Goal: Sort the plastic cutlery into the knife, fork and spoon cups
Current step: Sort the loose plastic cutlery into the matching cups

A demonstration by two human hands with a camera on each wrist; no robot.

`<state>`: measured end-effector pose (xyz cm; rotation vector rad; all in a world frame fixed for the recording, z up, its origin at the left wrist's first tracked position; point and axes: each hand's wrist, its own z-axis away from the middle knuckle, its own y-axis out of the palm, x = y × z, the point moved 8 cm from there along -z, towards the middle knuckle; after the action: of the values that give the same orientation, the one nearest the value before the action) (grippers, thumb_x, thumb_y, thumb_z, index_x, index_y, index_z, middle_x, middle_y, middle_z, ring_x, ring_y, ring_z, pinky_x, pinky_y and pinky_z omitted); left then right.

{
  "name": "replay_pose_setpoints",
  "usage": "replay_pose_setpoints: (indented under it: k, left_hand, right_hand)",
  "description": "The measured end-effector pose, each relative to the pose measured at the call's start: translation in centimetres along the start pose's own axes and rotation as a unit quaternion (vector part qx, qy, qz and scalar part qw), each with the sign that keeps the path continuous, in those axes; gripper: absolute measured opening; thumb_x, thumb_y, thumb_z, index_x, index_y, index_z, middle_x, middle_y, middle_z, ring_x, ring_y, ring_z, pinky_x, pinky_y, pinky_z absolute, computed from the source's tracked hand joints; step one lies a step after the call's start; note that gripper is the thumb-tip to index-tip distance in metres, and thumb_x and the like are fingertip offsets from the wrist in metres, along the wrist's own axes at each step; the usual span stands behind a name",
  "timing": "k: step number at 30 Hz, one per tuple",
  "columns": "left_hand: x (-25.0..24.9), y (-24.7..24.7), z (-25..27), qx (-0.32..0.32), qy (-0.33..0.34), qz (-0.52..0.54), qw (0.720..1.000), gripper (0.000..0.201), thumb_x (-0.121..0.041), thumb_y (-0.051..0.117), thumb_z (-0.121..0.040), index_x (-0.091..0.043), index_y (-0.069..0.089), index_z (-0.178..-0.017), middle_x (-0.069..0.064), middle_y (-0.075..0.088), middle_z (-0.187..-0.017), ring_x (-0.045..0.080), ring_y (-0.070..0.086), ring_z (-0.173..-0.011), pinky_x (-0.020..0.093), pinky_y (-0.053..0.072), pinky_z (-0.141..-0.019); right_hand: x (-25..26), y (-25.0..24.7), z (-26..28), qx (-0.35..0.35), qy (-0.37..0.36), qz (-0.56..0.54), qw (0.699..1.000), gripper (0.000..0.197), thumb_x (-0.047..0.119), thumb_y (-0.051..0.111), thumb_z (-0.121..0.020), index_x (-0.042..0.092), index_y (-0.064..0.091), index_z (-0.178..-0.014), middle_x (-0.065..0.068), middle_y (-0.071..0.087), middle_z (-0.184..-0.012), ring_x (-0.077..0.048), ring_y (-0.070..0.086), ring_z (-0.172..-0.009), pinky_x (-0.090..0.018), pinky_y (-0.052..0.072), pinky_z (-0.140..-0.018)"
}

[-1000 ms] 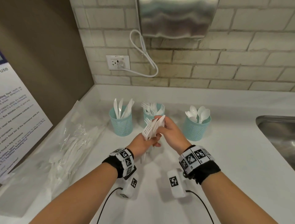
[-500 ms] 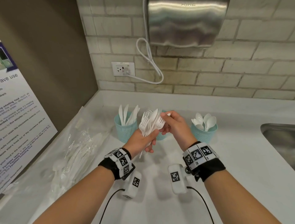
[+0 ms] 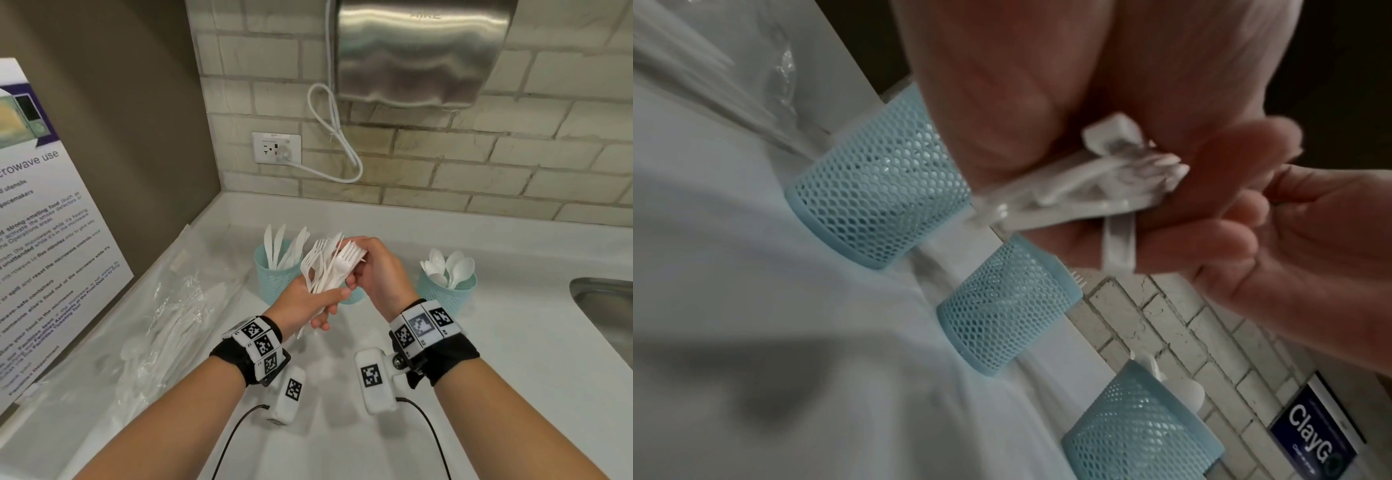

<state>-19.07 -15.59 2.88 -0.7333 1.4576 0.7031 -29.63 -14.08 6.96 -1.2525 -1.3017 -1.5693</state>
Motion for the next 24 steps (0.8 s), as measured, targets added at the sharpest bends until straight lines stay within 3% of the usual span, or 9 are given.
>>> replay_pose_setpoints:
  k: [3, 7, 11, 14, 18, 21, 24]
  left_hand:
    - [-0.4, -0.6, 0.1, -0.014, 0.017, 0.008, 1.000, 0.004, -0.025, 0.064, -0.089, -0.023, 0.068, -0.090, 0.006, 0.057, -0.064, 0.013, 0.036, -0.036, 0.028, 0.050, -0.049]
    - [-0.3, -1.9, 0.2, -0.060, 0.022, 0.031, 0.997, 0.029, -0.034, 0.055, -0.092, -0.011, 0.061, -0.110, 0.011, 0.063, -0.071, 0.015, 0.040, -0.037, 0.032, 0.052, -0.052]
    - [-0.4, -3.0, 0.2, -0.089, 0.030, 0.037, 0.995, 0.033, -0.035, 0.050, -0.095, -0.005, 0.061, -0.105, 0.011, 0.064, -0.071, 0.016, 0.040, -0.038, 0.031, 0.051, -0.051]
    - [-0.6, -3.8, 0.3, -0.099, 0.029, 0.029, 0.994, 0.033, -0.036, 0.050, -0.096, -0.007, 0.064, -0.100, 0.010, 0.064, -0.071, 0.021, 0.047, -0.041, 0.032, 0.052, -0.052]
    - [-1.3, -6.8, 0.9, -0.173, 0.031, 0.036, 0.984, 0.026, -0.031, 0.053, -0.095, -0.010, 0.063, -0.105, 0.012, 0.070, -0.080, 0.024, 0.062, -0.046, 0.032, 0.055, -0.048]
    - [-1.8, -9.5, 1.2, -0.223, 0.047, 0.027, 0.973, 0.024, -0.029, 0.055, -0.094, -0.010, 0.059, -0.110, 0.007, 0.071, -0.085, 0.018, 0.063, -0.049, 0.031, 0.057, -0.047]
    - [-2.0, -11.1, 1.6, -0.248, 0.061, -0.022, 0.967, 0.021, -0.027, 0.055, -0.094, -0.011, 0.059, -0.106, 0.002, 0.068, -0.078, 0.013, 0.056, -0.050, 0.029, 0.053, -0.047]
  right_hand:
    - [-0.1, 0.1, -0.6, -0.003, 0.004, 0.004, 1.000, 0.028, 0.018, 0.038, -0.092, 0.003, 0.062, -0.087, -0.020, 0.050, -0.073, -0.019, 0.041, -0.048, -0.032, 0.033, -0.049]
    - [0.1, 0.7, -1.1, 0.015, -0.030, 0.019, 0.999, 0.036, 0.026, 0.036, -0.099, 0.009, 0.062, -0.082, -0.015, 0.050, -0.064, -0.017, 0.042, -0.048, -0.029, 0.035, -0.048]
    - [-0.8, 2.3, -1.0, 0.060, -0.047, 0.116, 0.990, 0.025, 0.020, 0.045, -0.098, -0.001, 0.058, -0.100, -0.003, 0.052, -0.059, -0.013, 0.047, -0.049, -0.024, 0.040, -0.052]
    - [-1.4, 3.8, -0.9, 0.086, -0.053, 0.191, 0.976, 0.027, 0.021, 0.040, -0.101, 0.003, 0.056, -0.090, -0.003, 0.049, -0.056, -0.012, 0.047, -0.045, -0.021, 0.040, -0.051]
    - [1.7, 4.4, -2.6, 0.003, -0.100, 0.217, 0.971, 0.025, 0.023, 0.035, -0.102, 0.013, 0.057, -0.096, 0.002, 0.050, -0.063, -0.010, 0.046, -0.053, -0.019, 0.040, -0.052]
    - [5.1, 4.3, -4.5, -0.073, -0.178, 0.219, 0.956, 0.024, 0.026, 0.033, -0.102, 0.020, 0.054, -0.093, 0.003, 0.050, -0.072, -0.016, 0.050, -0.065, -0.029, 0.044, -0.063]
    - [5.9, 6.0, -6.2, -0.069, -0.217, 0.263, 0.938, 0.022, 0.024, 0.033, -0.102, 0.018, 0.055, -0.098, -0.001, 0.054, -0.083, -0.021, 0.054, -0.082, -0.041, 0.048, -0.080]
